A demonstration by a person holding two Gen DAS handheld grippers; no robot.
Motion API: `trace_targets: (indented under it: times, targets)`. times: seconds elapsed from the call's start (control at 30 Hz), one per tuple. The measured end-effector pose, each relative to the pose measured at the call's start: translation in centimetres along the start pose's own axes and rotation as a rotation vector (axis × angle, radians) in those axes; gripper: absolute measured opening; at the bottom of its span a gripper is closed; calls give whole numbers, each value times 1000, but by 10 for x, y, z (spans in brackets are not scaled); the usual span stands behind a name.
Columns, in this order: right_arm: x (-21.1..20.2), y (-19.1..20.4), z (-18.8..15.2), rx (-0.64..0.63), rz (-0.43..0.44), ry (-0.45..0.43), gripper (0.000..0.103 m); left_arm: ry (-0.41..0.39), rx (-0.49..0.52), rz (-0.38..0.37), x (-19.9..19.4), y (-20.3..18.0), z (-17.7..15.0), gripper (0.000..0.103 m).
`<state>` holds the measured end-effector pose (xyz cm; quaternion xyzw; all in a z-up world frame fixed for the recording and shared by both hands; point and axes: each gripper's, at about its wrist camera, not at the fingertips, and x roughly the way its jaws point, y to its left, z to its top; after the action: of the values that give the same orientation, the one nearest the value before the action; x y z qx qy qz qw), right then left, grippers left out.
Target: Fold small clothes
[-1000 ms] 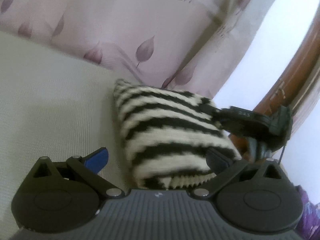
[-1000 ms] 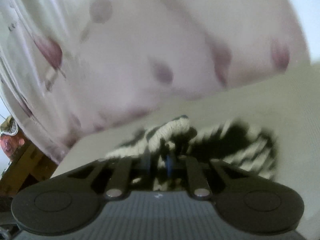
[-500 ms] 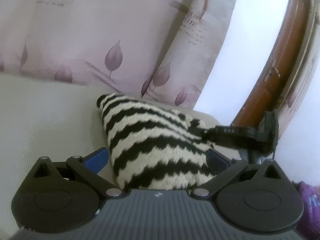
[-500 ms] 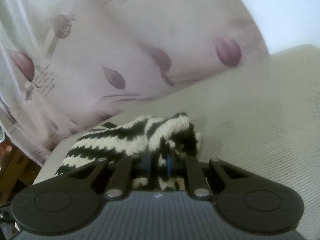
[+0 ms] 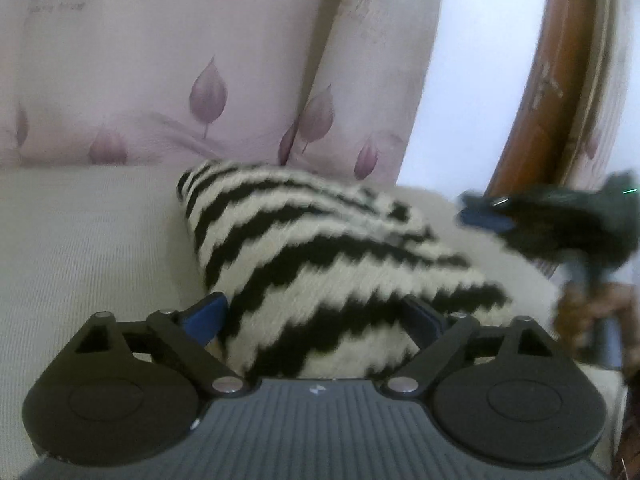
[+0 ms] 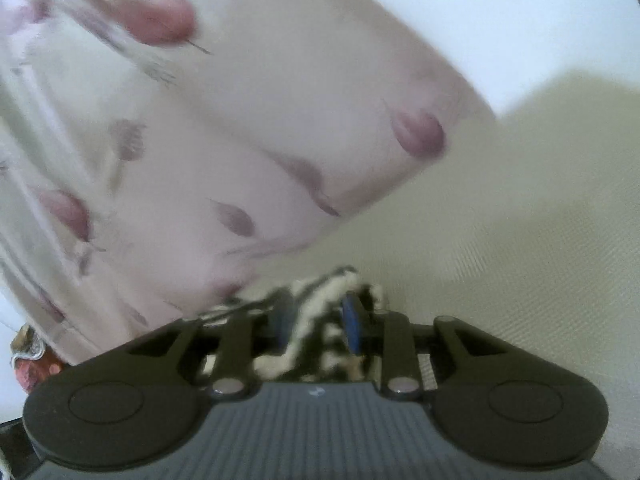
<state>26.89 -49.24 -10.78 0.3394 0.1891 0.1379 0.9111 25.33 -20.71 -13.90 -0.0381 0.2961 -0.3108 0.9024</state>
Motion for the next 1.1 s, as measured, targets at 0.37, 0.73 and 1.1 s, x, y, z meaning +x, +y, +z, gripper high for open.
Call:
trace_targets:
  times: [0.37, 0.73, 1.1]
  targets:
    - [-9, 39, -65, -286, -188, 168, 26, -54, -88, -14, -30, 22, -14, 89]
    - [-18, 73, -35, -311, -89, 12, 26, -205, -49, -51, -33, -10, 30, 77]
    - [12, 54, -82, -358, -88, 160, 25, -114, 39, -11, 11, 2, 7, 59]
